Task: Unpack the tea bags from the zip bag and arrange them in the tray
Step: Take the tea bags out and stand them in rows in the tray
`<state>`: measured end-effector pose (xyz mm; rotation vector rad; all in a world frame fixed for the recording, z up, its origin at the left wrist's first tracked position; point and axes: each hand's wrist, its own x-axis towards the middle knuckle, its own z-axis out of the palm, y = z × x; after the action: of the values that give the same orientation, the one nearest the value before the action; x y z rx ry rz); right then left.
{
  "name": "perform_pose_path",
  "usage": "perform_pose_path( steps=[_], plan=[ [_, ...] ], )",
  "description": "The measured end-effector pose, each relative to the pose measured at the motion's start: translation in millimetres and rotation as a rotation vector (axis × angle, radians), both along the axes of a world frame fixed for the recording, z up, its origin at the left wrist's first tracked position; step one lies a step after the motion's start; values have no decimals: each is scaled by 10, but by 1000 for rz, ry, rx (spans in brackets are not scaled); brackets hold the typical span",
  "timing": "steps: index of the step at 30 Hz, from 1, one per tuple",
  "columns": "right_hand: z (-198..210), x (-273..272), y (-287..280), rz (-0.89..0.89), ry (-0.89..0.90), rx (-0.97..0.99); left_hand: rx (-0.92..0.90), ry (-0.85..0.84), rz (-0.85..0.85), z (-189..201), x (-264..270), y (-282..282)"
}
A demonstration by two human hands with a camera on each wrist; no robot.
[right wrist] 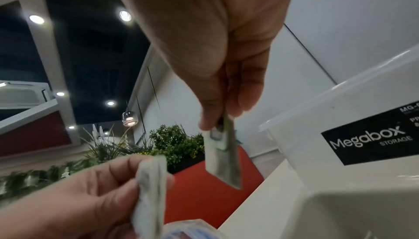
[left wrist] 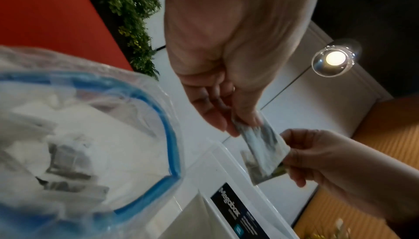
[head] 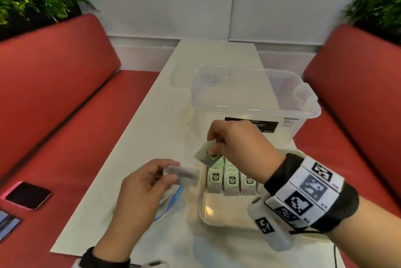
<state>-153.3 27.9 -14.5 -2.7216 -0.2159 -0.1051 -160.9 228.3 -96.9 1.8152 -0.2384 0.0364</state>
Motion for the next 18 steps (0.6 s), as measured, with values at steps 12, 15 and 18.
perform_pose_path(
  steps=[12, 15, 18],
  plan=[
    [148, 43, -85, 150, 205, -36, 299, -162, -348, 130, -38, -489],
    [131, 67, -128, 150, 252, 12, 245, -140, -345, 115, -31, -510],
    [104, 114, -200, 124, 255, 7, 185, -71, -308, 41, -21, -447]
  ],
)
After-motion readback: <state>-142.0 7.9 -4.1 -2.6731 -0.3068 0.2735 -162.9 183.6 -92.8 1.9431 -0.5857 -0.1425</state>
